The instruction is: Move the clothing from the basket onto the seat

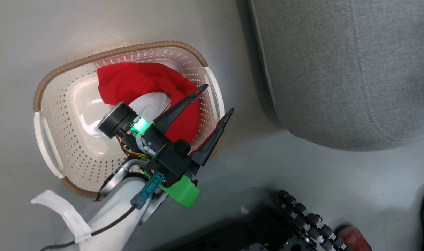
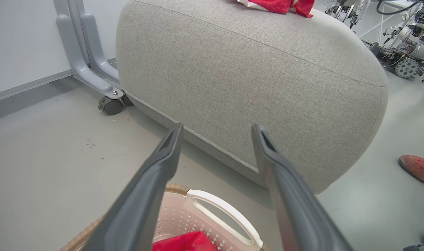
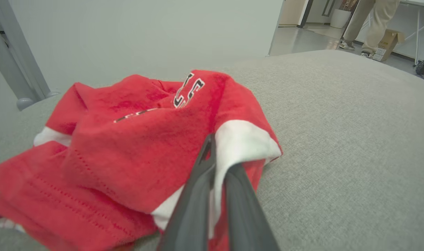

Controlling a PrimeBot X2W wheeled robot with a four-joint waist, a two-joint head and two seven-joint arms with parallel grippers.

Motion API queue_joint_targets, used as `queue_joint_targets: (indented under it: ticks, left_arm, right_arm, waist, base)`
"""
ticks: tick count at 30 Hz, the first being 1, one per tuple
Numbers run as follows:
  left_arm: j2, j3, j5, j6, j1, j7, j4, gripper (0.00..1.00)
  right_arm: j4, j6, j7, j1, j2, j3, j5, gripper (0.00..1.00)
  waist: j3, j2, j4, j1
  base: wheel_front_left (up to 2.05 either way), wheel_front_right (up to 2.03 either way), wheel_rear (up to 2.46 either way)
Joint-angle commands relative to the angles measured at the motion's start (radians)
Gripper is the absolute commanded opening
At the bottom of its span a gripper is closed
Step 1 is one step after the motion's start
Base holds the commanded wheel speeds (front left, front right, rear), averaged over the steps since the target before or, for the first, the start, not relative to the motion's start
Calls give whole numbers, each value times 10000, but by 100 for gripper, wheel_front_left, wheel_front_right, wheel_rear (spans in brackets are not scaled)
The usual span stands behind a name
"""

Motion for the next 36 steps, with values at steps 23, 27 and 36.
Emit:
queue_joint_targets:
  ticks: [23,27,36]
  left_arm:
    - [-1452,798,-472,1545,1164,-614,1749,100]
    - [-1879,1498,-1058,1585,2003,-617,1709,100]
    - [-2348,3710,-1841,1620,4203,-607,1061,100]
  right_arm:
    - [-3607,-6,-34,5922,2233,2818,-1279,100]
    - [-3812,-6,-34,6582,2075,4505,-1097,100]
    - [-4680,-6,-34,7720,1662,5776,-1394,100]
  waist:
    - [-4419,-1,1605,-2]
    - [-5582,-1,2328,-2]
    - [-7602,-1,3210,-2]
  base:
    - [0,0,0]
    - [0,0,0]
    - [0,0,0]
